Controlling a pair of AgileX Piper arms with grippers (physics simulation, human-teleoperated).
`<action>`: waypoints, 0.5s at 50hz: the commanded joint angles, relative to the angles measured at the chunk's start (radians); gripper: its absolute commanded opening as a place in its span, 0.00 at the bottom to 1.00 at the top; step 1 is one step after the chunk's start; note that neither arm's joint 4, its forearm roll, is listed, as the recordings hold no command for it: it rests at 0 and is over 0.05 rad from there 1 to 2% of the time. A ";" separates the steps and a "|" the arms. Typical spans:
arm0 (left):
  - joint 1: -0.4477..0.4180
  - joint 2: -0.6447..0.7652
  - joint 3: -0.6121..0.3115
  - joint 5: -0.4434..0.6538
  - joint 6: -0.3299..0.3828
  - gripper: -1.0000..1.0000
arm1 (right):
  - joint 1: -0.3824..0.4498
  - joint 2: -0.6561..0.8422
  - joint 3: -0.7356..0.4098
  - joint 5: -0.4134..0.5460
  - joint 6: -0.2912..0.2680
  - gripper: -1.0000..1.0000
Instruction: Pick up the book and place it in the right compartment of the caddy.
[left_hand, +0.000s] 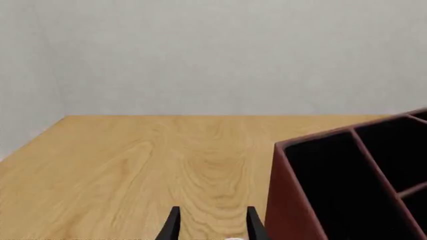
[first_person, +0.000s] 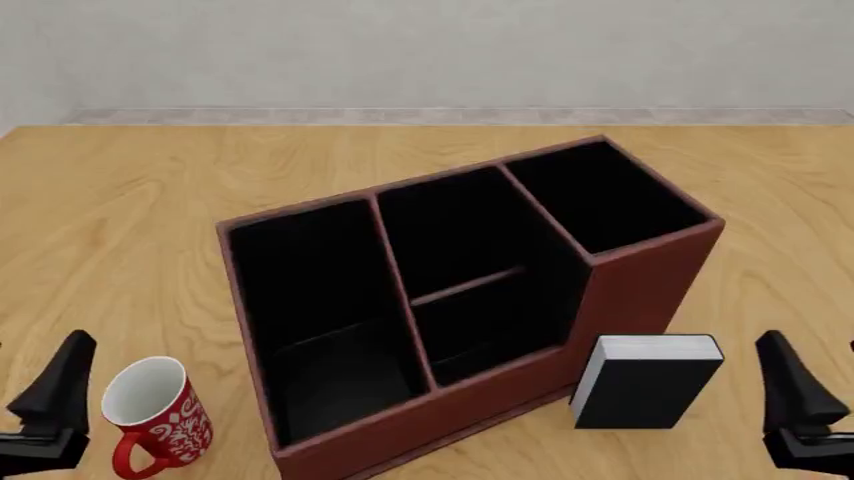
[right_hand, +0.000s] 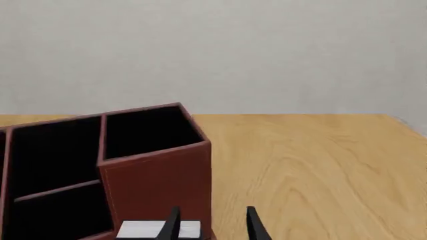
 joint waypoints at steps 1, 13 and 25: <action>-0.001 0.049 0.006 -0.036 0.024 1.00 | 0.030 -0.009 -0.020 0.040 -0.033 1.00; 0.008 0.117 0.005 -0.105 0.037 1.00 | 0.039 -0.012 -0.191 0.275 -0.163 1.00; 0.010 0.134 0.008 -0.111 0.060 1.00 | 0.064 0.140 -0.423 0.498 -0.381 1.00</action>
